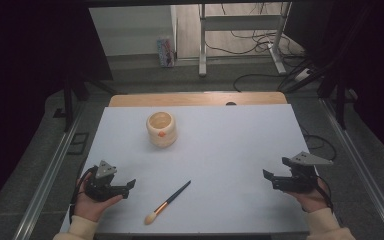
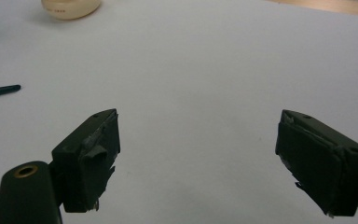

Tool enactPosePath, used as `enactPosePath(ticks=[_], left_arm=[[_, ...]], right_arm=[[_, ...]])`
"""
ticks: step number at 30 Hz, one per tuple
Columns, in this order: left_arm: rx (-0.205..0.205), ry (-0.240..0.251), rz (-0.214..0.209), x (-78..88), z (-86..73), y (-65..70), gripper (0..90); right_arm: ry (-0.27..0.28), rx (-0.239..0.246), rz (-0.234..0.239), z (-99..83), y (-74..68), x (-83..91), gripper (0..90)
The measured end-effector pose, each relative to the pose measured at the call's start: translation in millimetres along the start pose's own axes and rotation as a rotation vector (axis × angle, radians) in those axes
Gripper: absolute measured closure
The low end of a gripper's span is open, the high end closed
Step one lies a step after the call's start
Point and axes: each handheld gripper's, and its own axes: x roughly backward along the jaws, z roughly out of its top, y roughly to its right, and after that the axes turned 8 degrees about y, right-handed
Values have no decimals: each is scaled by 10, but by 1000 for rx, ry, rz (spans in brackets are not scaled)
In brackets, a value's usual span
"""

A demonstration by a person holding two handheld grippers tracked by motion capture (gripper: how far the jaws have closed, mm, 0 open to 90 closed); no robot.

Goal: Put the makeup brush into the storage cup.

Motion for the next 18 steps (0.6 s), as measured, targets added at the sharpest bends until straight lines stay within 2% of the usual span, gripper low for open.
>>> enactPosePath(ticks=[8,13,18], left_arm=[[-3,-6,1,-24,-2,-10,155],[-8,-6,0,-32,3,-9,148],[-13,17,1,21,43,6,148]], right_arm=[[-24,-1,16,-28,5,-31,151],[-27,10,17,-6,-62,-35,155],[-39,20,16,-36,-92,-16,155]])
